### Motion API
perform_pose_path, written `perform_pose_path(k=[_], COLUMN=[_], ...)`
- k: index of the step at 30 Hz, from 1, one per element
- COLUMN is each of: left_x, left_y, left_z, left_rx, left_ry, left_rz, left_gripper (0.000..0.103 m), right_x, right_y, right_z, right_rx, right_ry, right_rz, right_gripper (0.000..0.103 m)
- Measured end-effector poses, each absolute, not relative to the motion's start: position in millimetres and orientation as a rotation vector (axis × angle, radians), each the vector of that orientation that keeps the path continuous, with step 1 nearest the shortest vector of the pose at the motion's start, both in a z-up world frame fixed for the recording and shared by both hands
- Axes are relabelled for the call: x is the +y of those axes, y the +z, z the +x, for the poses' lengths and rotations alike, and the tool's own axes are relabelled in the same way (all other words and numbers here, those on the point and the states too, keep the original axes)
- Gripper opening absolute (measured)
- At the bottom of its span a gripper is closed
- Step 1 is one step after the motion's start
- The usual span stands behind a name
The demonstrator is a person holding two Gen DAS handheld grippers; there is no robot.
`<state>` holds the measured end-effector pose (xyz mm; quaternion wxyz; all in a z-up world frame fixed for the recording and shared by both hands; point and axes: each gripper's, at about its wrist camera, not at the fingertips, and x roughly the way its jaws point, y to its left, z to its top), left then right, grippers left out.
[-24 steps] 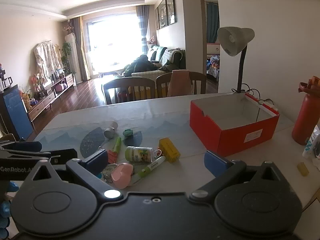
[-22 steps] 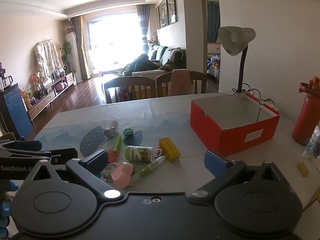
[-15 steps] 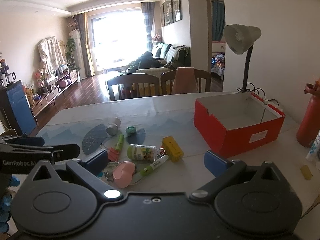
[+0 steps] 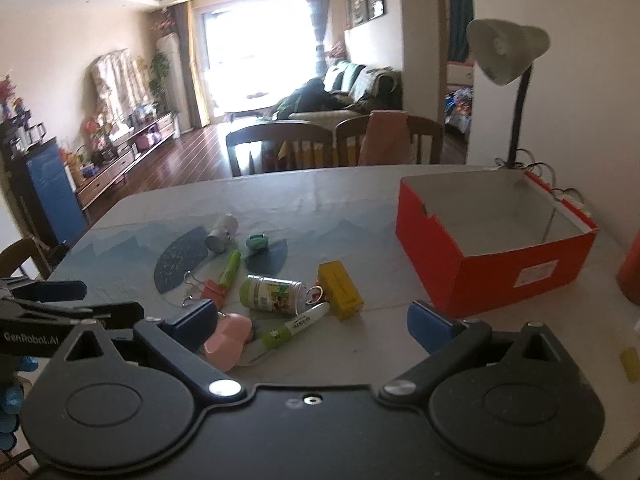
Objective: Organize rigid objects
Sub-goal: 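Reach the right gripper toward the yellow box and the left toward the astronaut keychain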
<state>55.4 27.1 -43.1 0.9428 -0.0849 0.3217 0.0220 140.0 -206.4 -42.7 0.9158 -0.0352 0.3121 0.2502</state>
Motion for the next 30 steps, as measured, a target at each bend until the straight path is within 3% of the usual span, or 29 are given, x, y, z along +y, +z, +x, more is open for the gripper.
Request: perform_pose_path(k=[18, 26, 30], left_x=[46, 43, 42], left_y=[-124, -142, -148], left_z=[100, 112, 118], left_rx=[0.832, 0.843, 0.854], left_ry=[0.334, 0.402, 0.414], left_rz=[-0.244, -0.253, -0.261], left_gripper=[0.102, 0.102, 0.094], right_x=[-185, -168, -164], right_y=[-94, -123, -131], right_z=[247, 284, 292], right_rx=[0.71, 0.759, 0.773], right_ry=[0.635, 0.659, 0.667], right_rz=[-0.241, -0.321, -0.345], right_gripper=[0.09, 0.074, 0.073])
